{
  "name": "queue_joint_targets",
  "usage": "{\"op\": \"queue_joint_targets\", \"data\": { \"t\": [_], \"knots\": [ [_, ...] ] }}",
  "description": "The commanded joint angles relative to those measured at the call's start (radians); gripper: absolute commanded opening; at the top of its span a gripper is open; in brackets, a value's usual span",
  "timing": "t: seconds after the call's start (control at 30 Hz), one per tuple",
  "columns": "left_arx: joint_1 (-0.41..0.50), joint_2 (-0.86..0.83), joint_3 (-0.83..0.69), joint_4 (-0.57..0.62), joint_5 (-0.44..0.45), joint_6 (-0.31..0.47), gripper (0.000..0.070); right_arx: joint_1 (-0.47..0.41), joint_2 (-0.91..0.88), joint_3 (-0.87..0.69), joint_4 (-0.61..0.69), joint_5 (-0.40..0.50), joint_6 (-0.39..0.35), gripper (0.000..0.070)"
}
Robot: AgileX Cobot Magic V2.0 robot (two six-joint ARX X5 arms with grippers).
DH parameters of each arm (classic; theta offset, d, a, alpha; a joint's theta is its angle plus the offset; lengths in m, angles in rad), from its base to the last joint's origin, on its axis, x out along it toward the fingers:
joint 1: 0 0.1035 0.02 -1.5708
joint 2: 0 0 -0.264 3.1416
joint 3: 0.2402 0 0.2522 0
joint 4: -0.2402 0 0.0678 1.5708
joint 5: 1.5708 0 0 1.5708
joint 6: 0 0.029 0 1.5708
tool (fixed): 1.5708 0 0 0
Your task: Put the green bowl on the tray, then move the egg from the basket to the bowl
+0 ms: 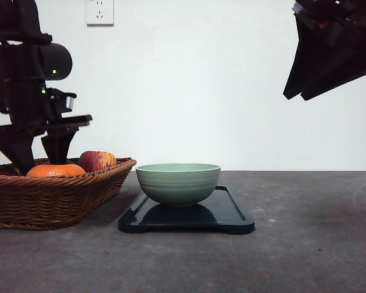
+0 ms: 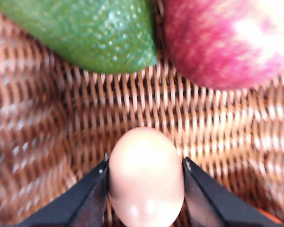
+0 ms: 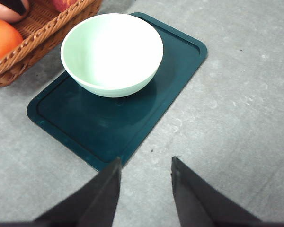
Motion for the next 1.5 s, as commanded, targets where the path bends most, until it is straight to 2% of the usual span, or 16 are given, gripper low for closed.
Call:
{"op": "queue_joint_targets", "data": {
  "t": [0.0,0.4,0.53,0.63,0.9,1.17,1.3,1.47],
  "knots": [
    [-0.003,0.016,0.046,-0.014,-0.005,0.009,0.0210,0.004,0.008,0.005,0.011,-0.002,0.011,0.0210],
    [-0.029,0.011,0.281,-0.205,0.008,0.010,0.0210,0.004,0.008,0.005,0.011,-0.002,0.011,0.0210],
    [-0.060,0.011,0.359,-0.202,0.089,0.010,0.0210,0.004,0.008,0.005,0.011,-0.002,0.011,0.0210],
    [-0.094,0.011,0.396,-0.170,0.151,0.010,0.0210,0.004,0.008,0.005,0.011,-0.002,0.011,0.0210],
    [-0.214,0.011,0.408,-0.044,0.159,0.023,0.0210,0.004,0.008,0.005,0.011,-0.002,0.011,0.0210],
    [-0.323,0.012,0.408,0.069,0.106,0.065,0.0210,0.004,0.008,0.005,0.011,-0.002,0.011,0.0210],
    [-0.356,0.017,0.408,0.080,0.039,0.085,0.0210,0.004,0.008,0.005,0.011,-0.002,0.010,0.0210],
    [-0.371,0.047,0.406,0.071,0.032,0.083,0.0210,0.004,0.008,0.005,0.011,-0.002,0.006,0.0210]
  ]
}}
